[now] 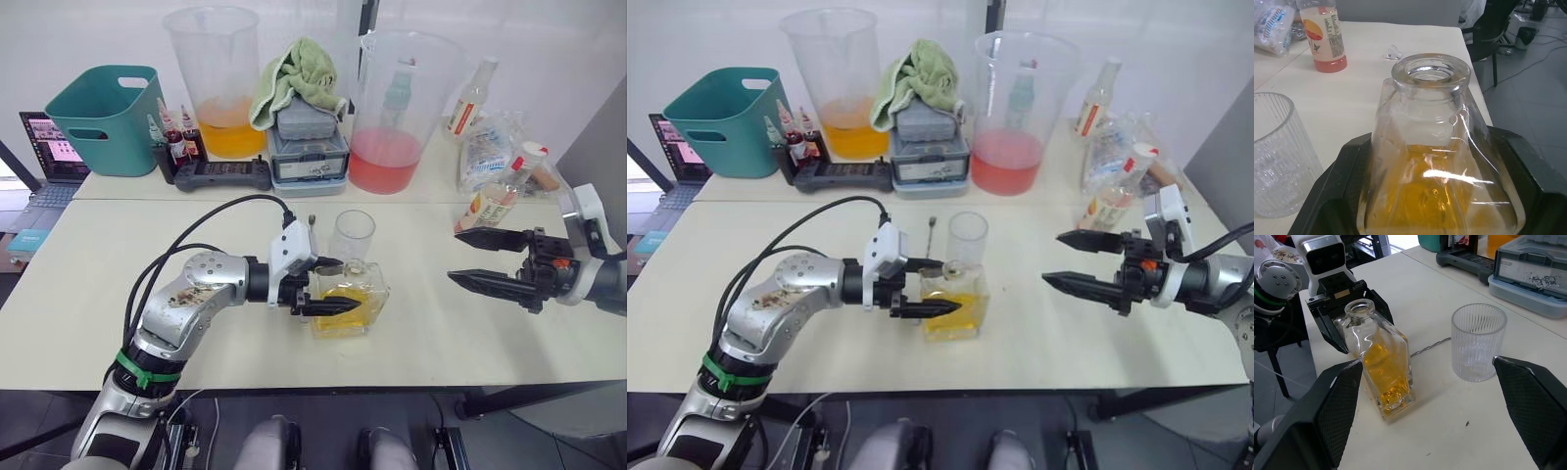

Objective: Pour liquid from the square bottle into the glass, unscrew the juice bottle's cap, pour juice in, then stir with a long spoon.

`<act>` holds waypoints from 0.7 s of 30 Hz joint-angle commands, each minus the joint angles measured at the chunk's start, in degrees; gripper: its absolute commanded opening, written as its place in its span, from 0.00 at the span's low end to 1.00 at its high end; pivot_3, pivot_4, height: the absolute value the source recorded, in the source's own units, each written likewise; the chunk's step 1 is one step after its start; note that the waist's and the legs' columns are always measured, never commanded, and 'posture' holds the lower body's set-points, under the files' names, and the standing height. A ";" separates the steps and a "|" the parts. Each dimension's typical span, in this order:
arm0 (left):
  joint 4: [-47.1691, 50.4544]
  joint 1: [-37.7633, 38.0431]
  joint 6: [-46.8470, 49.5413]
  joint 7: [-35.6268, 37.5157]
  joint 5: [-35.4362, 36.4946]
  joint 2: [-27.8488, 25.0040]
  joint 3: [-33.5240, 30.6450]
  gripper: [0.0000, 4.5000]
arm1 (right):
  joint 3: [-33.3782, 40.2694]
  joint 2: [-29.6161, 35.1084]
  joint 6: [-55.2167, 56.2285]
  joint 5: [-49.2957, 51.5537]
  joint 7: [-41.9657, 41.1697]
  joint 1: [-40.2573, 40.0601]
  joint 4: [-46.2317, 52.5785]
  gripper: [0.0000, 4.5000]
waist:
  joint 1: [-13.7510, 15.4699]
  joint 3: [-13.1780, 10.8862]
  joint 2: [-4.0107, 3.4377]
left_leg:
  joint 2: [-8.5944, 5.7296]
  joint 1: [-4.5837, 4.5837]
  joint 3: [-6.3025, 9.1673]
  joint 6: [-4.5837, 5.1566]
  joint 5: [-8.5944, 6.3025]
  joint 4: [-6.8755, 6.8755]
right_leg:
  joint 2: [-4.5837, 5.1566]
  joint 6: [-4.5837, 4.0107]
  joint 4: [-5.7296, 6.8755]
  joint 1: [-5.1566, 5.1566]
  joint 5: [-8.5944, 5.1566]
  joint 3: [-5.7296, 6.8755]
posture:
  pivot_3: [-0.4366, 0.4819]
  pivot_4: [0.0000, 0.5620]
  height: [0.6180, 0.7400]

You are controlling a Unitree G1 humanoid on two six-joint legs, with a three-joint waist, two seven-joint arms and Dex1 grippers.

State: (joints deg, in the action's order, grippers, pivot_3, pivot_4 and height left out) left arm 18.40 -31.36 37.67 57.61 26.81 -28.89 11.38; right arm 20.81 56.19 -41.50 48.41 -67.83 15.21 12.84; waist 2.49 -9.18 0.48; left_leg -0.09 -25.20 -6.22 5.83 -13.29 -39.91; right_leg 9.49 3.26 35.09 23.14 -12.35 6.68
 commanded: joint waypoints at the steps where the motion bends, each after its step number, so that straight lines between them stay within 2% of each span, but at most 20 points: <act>1: 3.76 -1.31 -0.87 -0.52 2.81 -0.92 -4.46 0.62 | 0.67 0.39 0.55 0.70 -0.90 0.66 0.45 1.00 | -0.04 0.00 0.00 | 0.00 0.00 0.00 0.00 0.00 0.00 | 0.00 0.00 0.00 0.00 0.00 0.00 | 0.48 0.27 0.99; 14: 2.39 -0.64 0.66 -1.65 6.20 -7.18 -12.19 0.62 | -0.89 -0.64 0.99 0.75 -2.40 1.30 0.56 1.00 | -0.11 -0.01 0.01 | 0.00 0.00 0.00 -0.03 0.01 0.00 | -0.03 0.00 0.01 0.01 0.00 0.00 | 0.48 0.27 0.99; 18: 1.96 -0.02 1.45 -3.03 7.31 -8.26 -15.43 0.62 | -1.12 -1.09 1.03 1.06 -2.54 1.36 1.15 1.00 | -0.08 -0.02 0.01 | 0.00 0.00 0.00 -0.03 0.02 0.01 | -0.02 0.00 0.00 0.01 0.00 0.00 | 0.48 0.27 0.99; 21: 0.44 -0.63 -0.04 -6.02 5.36 -7.72 -16.49 0.62 | -1.28 -1.41 1.03 1.10 -2.47 1.35 1.54 1.00 | -0.03 -0.03 0.02 | 0.00 0.00 0.00 -0.05 0.02 0.01 | -0.03 0.00 0.00 0.00 0.00 0.01 | 0.48 0.27 0.99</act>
State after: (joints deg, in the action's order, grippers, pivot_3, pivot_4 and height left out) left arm 17.75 -30.35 40.03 53.12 31.64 -36.86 -1.94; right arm 18.64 54.62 -41.48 48.47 -69.95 15.61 12.98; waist 2.46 -9.21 0.50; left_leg -0.10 -25.20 -6.22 5.78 -13.26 -39.90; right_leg 9.47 3.26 35.09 23.15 -12.35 6.69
